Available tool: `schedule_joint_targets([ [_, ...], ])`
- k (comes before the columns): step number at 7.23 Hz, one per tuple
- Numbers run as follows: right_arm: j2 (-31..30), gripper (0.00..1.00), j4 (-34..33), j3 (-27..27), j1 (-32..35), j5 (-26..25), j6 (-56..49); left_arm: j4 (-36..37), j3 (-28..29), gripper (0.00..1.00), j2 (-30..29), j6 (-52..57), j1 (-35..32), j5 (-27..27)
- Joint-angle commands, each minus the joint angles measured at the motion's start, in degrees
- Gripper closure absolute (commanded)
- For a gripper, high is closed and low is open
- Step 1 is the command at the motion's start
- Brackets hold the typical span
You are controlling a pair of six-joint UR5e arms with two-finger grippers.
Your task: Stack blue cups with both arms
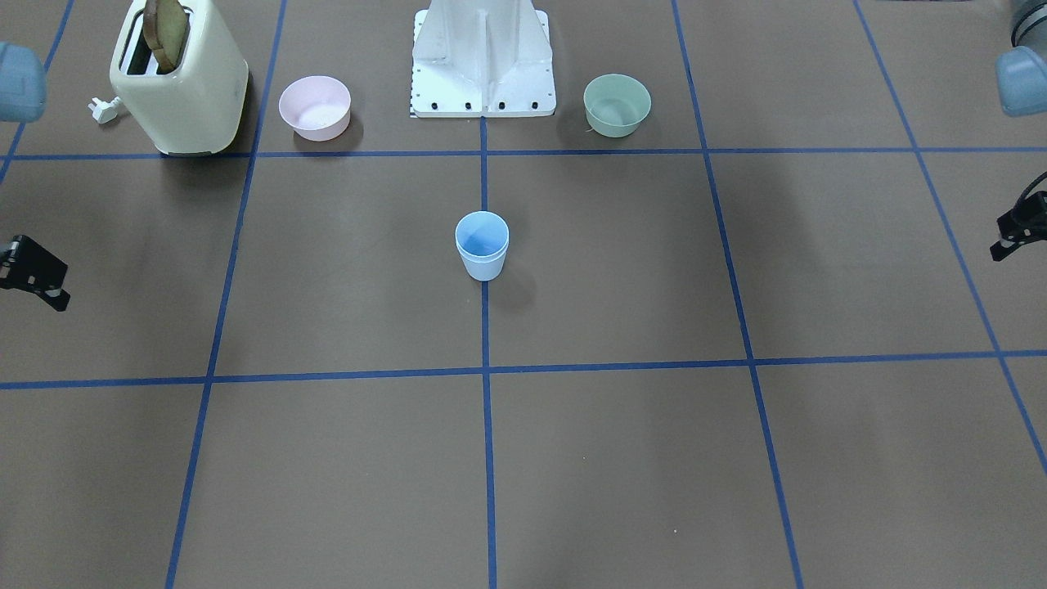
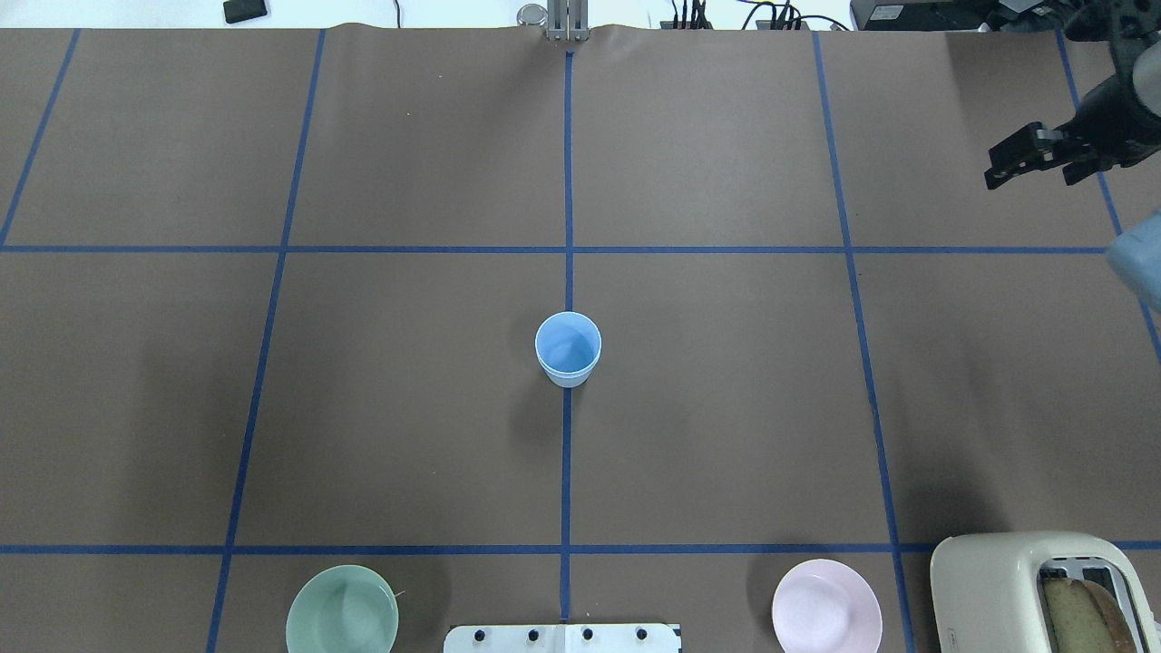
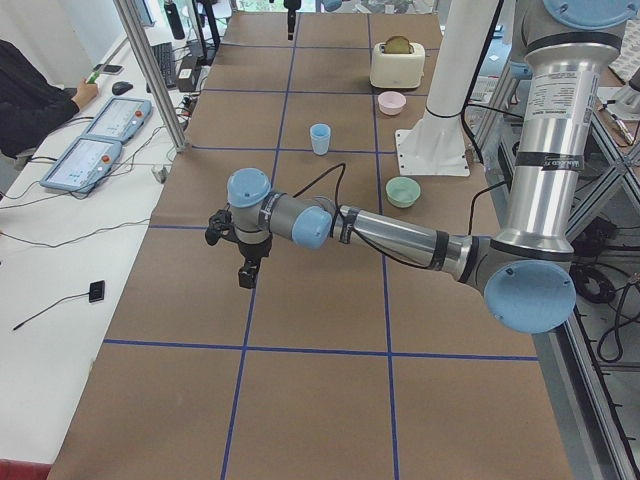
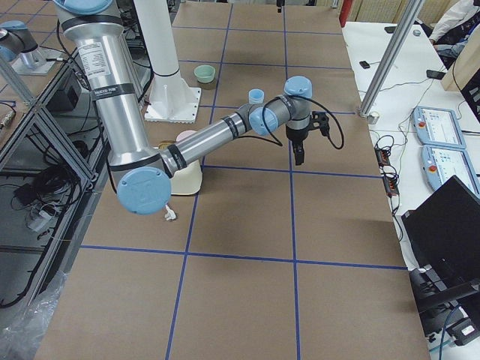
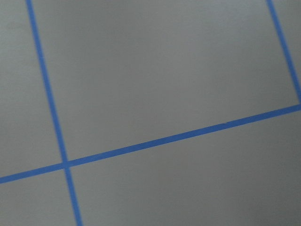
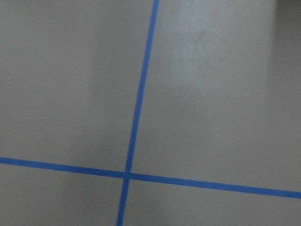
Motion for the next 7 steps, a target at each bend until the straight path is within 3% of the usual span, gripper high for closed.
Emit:
schedule_joint_targets([
  [1,-4.98,0.0,-0.11,-3.34,9.95,6.11,-10.28,0.0,2.75,0.01,0.73,0.62,-3.33,-0.2],
  [3,-7.81,0.0,0.06,-6.69,14.98,6.14,-10.77,-0.1,6.35,0.01,1.69,7.69,-7.28,-0.38],
  [7,-11.42,0.0,1.29,-8.64,15.98,5.96,-16.04,-0.09,8.65,0.01,1.96,8.0,-7.74,-0.38],
])
